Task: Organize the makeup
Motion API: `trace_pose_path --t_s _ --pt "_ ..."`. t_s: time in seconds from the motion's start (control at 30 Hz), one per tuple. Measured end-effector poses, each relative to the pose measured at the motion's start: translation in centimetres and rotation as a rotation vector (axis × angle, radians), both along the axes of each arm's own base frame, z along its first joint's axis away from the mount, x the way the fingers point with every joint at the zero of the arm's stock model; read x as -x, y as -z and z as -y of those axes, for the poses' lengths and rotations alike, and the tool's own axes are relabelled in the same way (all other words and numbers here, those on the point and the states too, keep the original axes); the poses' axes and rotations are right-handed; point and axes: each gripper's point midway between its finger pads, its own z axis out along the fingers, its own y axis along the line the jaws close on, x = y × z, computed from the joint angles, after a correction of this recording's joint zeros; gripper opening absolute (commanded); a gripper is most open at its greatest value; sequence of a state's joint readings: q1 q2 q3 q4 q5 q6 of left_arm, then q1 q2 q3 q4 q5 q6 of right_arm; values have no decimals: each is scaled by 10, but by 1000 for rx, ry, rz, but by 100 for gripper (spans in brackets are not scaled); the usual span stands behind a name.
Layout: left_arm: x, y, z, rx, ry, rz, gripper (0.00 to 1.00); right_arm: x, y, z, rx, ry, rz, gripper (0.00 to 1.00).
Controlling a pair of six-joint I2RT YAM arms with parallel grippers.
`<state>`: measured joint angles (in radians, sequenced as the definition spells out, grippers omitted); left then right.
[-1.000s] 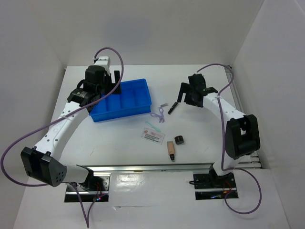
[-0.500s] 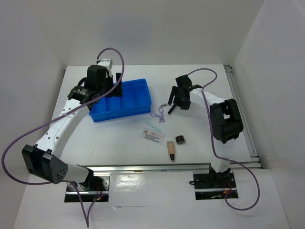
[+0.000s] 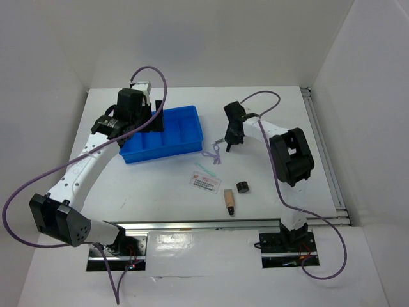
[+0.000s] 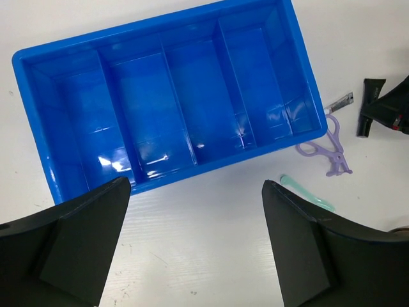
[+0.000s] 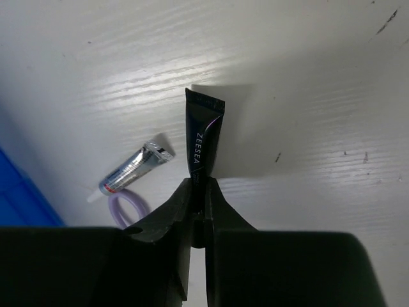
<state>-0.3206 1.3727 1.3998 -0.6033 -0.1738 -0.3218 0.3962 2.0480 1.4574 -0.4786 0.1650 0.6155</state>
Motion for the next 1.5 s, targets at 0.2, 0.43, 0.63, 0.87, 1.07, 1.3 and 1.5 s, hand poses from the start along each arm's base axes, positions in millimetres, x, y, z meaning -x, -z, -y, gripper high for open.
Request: trace_pose_path --t_s 0.2,0.43,0.63,0.87,1.07,1.3,1.5 --pt "3 2 1 8 2 -12 98 -7 -15 -7 48 2 46 10" --pt "13 5 -5 18 -57 -60 100 -27 -97 -73 35 -145 241 10" --pt "16 -7 -30 10 -194 -68 100 -51 -184 -149 -43 -288 459 10" --pt "28 -28 -44 86 -249 -6 100 -72 -142 -176 -18 -366 417 52" --pt "34 -51 -44 123 -242 70 100 -68 -119 -178 5 -413 366 70" --pt "31 -43 -40 122 -229 43 100 -48 -146 -140 22 -347 389 29" --pt "31 -41 -39 123 -224 36 100 -51 -157 -62 -32 -159 363 68"
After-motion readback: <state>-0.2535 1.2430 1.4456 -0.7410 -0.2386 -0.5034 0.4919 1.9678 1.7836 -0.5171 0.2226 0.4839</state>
